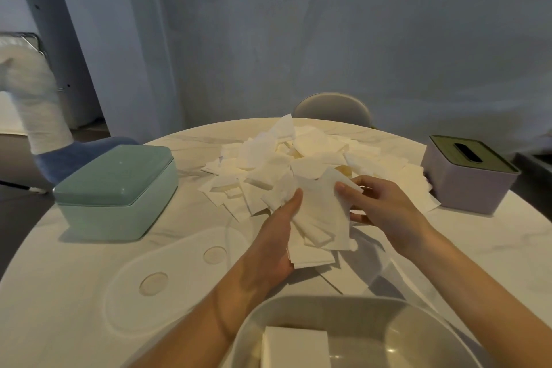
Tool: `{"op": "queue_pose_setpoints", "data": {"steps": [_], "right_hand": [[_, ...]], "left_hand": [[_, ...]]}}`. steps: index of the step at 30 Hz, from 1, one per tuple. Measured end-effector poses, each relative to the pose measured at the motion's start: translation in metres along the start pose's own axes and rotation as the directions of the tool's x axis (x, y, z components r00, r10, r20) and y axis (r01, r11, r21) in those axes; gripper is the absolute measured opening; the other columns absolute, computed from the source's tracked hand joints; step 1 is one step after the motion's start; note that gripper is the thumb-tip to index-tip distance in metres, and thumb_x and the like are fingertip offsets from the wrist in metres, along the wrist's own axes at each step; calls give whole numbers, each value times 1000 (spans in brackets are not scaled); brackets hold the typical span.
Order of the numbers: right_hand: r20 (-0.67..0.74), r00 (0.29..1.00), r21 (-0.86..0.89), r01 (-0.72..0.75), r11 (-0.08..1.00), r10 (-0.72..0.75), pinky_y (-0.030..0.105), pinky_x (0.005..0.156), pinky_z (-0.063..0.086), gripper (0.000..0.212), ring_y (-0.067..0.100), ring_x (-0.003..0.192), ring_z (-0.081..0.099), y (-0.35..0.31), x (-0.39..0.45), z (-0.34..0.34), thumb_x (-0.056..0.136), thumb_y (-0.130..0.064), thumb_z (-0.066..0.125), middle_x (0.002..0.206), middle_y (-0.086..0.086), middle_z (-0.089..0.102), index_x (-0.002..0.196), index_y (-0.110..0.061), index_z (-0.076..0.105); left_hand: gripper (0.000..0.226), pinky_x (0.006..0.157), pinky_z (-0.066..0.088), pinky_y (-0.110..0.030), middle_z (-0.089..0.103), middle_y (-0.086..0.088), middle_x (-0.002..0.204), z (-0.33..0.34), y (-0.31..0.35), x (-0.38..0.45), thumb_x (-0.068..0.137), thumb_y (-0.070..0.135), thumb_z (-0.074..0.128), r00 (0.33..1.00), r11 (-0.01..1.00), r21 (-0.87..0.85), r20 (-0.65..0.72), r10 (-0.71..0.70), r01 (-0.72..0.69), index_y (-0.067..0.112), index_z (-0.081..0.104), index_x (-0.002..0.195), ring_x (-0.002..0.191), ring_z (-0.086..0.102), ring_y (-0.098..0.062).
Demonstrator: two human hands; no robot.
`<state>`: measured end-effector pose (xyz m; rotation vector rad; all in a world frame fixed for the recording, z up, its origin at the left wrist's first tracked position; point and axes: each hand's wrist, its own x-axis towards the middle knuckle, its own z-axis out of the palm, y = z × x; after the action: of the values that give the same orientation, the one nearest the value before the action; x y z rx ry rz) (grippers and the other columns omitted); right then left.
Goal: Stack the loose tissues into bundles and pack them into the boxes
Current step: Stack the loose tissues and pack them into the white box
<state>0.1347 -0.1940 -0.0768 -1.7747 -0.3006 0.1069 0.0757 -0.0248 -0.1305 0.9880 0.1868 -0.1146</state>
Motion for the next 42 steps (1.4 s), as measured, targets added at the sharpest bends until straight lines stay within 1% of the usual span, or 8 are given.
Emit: {"op": "queue_pose_setpoints", "data": {"steps": [8,12,16,24,29,33,37,42], "right_hand": [[-149,988,11,33,999,-31,44,100,53,21,20,107,62,1,10,-10,102,-40,54,116,-5,67,116,-29,65],[-11,975,-100,221,970,-223,25,92,50,28,8,103,64,-8,0,0,98,-52,54,108,-18,71,107,-31,71],[226,899,-546,436,715,-375,8,83,43,50,-5,105,60,1,-9,15,78,-76,65,122,-33,60,119,-48,62],[189,885,-649,438,622,-426,25,94,54,33,6,96,63,10,-9,18,87,-45,75,118,-19,68,118,-38,67],[-8,861,-505,436,745,-509,0,76,41,15,-8,89,62,7,-2,4,95,-31,68,100,-27,66,109,-32,73],[-69,879,-414,406,815,-472,4,72,41,16,-5,92,61,3,3,-5,97,-34,65,103,-17,71,109,-30,74],[-106,907,-182,385,905,-407,9,68,46,12,0,88,63,-5,1,-4,96,-30,66,96,-20,73,104,-31,76],[-130,907,-154,380,912,-400,18,71,49,12,7,89,66,-9,-1,-3,94,-30,68,97,-17,74,102,-31,77]], "left_hand": [[48,101,55,-54,71,-19,124,0,22,-7,99,45,62,990,990,-11,-30,137,-137,16,61,137,118,67,-38],[58,88,60,-49,70,-23,115,1,26,-8,101,58,49,992,991,-40,0,128,-128,11,61,134,101,69,-36],[56,97,57,-51,73,-8,125,4,27,-7,100,68,37,991,989,66,49,127,-131,31,56,139,113,71,-30],[53,100,56,-53,74,-7,123,7,29,-11,99,63,46,991,973,189,65,121,-131,29,59,138,111,72,-31],[36,73,64,-39,79,-5,103,1,32,-11,100,41,61,983,959,217,55,177,-185,19,68,128,93,77,-25],[53,106,51,-52,75,-9,120,-14,35,-5,81,20,85,985,930,328,87,146,-166,23,67,131,118,68,-31],[75,99,57,-45,75,-3,121,-11,36,-8,70,25,93,983,889,424,136,126,-173,27,60,137,114,69,-25],[49,66,56,-29,71,-4,116,-3,36,-15,77,56,81,982,879,439,97,160,-186,25,72,115,97,67,-21]]}}
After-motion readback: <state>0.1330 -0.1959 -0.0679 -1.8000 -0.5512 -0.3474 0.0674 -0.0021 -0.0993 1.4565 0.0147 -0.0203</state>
